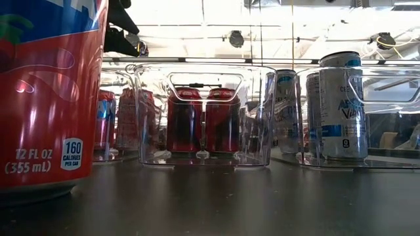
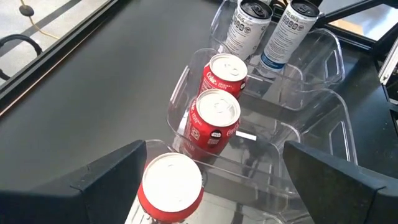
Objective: Sort soda cans
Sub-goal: Put the left red soda can into the left transparent bin
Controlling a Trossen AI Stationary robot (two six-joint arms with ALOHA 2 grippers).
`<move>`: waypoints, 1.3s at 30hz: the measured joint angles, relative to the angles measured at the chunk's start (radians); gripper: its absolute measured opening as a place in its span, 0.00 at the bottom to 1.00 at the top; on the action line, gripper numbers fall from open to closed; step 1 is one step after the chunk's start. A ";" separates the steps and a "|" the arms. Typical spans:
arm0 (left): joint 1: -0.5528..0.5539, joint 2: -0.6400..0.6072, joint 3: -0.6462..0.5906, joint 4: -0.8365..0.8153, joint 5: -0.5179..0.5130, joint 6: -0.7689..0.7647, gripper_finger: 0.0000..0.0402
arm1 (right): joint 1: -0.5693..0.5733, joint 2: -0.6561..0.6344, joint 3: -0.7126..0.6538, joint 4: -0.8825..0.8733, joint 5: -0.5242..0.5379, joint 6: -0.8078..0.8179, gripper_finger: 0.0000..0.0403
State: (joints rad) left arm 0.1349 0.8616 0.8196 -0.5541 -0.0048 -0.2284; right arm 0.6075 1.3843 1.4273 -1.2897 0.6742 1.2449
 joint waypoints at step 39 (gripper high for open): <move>0.000 0.002 0.000 0.007 -0.030 -0.002 0.96 | 0.007 -1.144 -1.219 0.748 0.208 -0.742 0.01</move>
State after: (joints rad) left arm 0.1349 0.8639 0.8196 -0.5468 -0.0351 -0.2306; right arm 0.6141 0.2401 0.2083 -0.5422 0.8823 0.5024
